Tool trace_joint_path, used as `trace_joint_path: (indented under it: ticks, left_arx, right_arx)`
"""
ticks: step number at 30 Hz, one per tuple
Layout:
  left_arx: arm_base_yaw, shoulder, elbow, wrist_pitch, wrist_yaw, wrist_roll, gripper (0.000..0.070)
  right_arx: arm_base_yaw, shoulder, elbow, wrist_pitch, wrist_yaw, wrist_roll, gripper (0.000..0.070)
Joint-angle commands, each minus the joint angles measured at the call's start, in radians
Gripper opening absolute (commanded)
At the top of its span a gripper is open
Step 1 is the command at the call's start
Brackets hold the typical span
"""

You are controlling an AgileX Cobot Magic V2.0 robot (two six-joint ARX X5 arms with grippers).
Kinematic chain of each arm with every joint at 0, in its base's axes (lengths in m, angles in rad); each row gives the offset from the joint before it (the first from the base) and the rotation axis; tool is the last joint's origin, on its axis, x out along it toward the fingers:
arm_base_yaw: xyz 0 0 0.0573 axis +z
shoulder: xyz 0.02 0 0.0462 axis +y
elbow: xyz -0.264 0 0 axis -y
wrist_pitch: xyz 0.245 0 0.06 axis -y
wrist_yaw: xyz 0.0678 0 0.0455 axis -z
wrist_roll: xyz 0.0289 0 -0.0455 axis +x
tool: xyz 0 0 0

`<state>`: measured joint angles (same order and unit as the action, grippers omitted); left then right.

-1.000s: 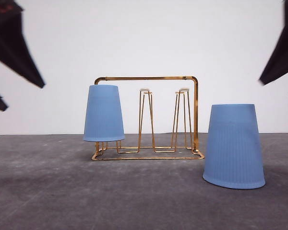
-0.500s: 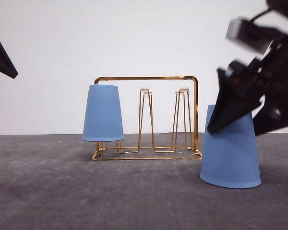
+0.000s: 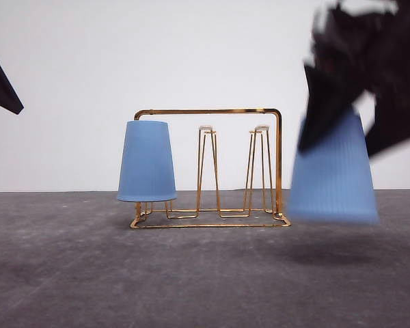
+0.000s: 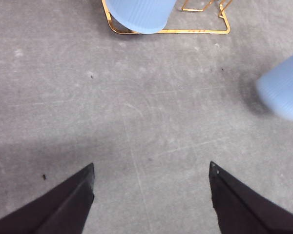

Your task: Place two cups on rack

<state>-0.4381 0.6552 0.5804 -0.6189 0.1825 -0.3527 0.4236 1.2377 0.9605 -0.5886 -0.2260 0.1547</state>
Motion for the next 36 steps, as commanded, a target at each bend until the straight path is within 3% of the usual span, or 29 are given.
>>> trace_joint_path:
  ticks: [1,11,28,36]
  left_arx:
    - [-0.003,0.005,0.002,0.007,-0.002,0.003,0.043]
    - [-0.003,0.004,0.002,0.01,-0.002,0.003,0.043]
    - [-0.003,0.004,0.002,0.012,-0.002,-0.005,0.043]
    - [-0.003,0.004,0.002,0.012,-0.002,-0.007,0.043]
  right_arx:
    - [0.005,0.004,0.097,-0.016,0.023,-0.029,0.0392]
    - [-0.006,0.121,0.387,0.055,0.095,-0.095,0.0392]
    - [-0.009,0.47,0.397,0.153,0.093,-0.115,0.0392]
    - [0.011,0.497,0.397,0.111,0.092,-0.099,0.0392]
